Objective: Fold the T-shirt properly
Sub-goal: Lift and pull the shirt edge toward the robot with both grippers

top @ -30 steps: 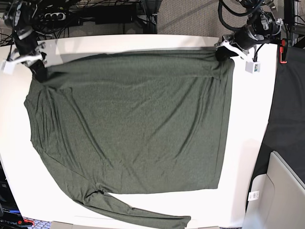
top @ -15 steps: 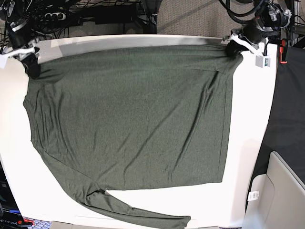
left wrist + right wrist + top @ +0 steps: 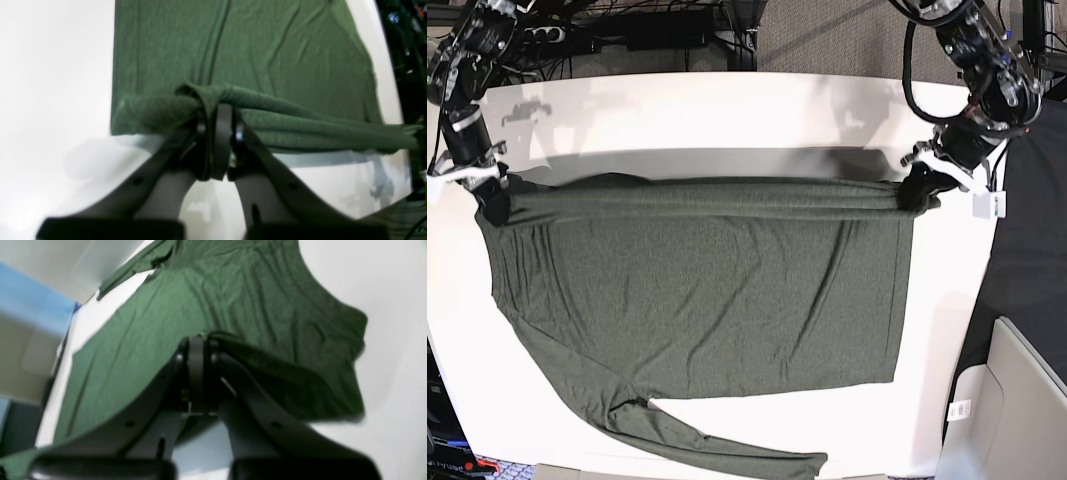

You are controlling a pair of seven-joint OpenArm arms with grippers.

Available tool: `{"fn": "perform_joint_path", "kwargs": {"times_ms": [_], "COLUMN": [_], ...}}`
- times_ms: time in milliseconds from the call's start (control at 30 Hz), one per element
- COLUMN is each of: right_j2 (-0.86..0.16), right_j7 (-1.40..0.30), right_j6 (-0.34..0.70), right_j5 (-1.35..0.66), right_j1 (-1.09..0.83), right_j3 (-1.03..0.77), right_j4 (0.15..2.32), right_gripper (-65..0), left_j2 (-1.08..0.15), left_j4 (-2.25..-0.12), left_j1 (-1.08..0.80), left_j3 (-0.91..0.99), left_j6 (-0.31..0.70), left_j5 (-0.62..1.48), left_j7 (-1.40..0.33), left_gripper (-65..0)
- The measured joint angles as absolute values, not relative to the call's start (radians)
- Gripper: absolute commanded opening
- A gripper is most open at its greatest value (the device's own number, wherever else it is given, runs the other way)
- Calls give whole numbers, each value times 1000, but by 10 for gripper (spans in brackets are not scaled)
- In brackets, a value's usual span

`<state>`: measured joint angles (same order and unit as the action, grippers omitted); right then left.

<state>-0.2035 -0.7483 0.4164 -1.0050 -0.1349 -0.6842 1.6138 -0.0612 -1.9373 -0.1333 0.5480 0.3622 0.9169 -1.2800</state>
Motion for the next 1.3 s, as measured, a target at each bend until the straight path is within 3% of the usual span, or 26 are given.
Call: {"fn": "perform_joint_path", "kwargs": {"times_ms": [400,800,933,1067,1300], "right_j2": [-207,-199,-199,-199,-199], "right_j7": [-742,-739,-738,-737,-739], "right_j6": [412,408,408,408,409], "right_j5": [-946,-944,-937,-937,-940], "right_j1": [84,170,178,179,155], "right_j3": [-595,-596,-595,-595,-595], "right_j4": [1399,1210,1206,1209,1229], "right_gripper": [-645,-635,-538,-417,-410], "left_j2": [-61,-62,-64,-64,-65], "left_j4": [-1605,-1462,-1421,-1425,-1501], "left_j1": [43,54,52,50,41], "left_j3": [548,548,548,548,558], "left_j6": [360,360,357,356,355], "left_j5": [903,905,901,903,901], "left_j7": [-1252,-1143,-1147,-1148,-1235], "left_gripper": [-650,-649,-613,-528,-440]}}
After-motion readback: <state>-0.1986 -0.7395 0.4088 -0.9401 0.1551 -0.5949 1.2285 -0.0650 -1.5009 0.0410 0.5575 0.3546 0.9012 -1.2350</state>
